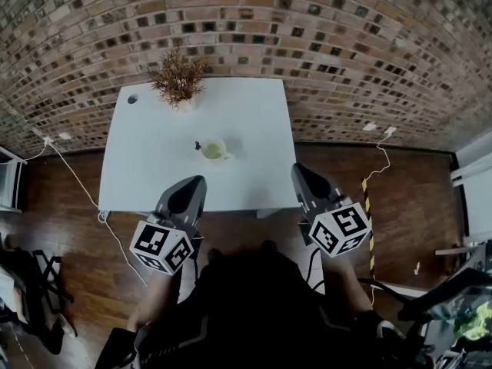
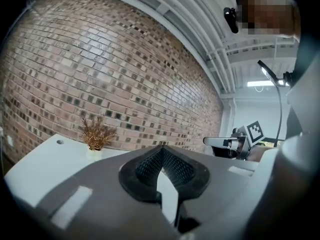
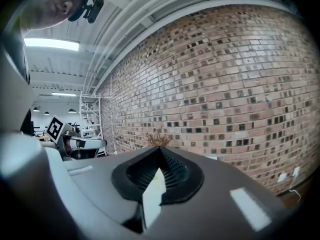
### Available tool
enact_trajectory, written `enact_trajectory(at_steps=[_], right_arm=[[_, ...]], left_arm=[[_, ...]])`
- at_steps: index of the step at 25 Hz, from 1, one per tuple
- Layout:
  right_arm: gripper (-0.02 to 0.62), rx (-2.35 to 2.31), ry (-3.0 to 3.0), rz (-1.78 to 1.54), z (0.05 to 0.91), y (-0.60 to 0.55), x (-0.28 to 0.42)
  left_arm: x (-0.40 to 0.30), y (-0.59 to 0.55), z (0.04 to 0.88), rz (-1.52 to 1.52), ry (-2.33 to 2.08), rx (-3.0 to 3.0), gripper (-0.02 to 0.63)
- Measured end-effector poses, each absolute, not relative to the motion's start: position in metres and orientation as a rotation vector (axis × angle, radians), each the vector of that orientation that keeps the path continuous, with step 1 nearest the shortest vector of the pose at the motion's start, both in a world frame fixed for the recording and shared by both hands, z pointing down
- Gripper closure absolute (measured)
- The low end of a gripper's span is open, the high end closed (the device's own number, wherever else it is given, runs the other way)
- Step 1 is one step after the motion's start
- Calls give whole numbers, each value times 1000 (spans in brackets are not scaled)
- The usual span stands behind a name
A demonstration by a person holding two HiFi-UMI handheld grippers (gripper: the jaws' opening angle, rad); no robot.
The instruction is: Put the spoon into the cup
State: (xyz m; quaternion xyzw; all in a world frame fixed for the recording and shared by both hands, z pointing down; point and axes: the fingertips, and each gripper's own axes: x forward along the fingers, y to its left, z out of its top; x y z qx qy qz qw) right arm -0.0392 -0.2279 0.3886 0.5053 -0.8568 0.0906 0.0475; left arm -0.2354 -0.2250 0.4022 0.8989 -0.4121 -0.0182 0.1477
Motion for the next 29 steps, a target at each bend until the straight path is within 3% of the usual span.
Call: enact_trajectory(at_steps=[18,29], right_arm=[[589,1488,-2715,216,371,-221,10],[589,1505,-2716,207,371,-224,9]], left_arm=[[-186,-213,378,-37,-1318,2546,603],[-198,-219,381,-64,-1363,2533,603]])
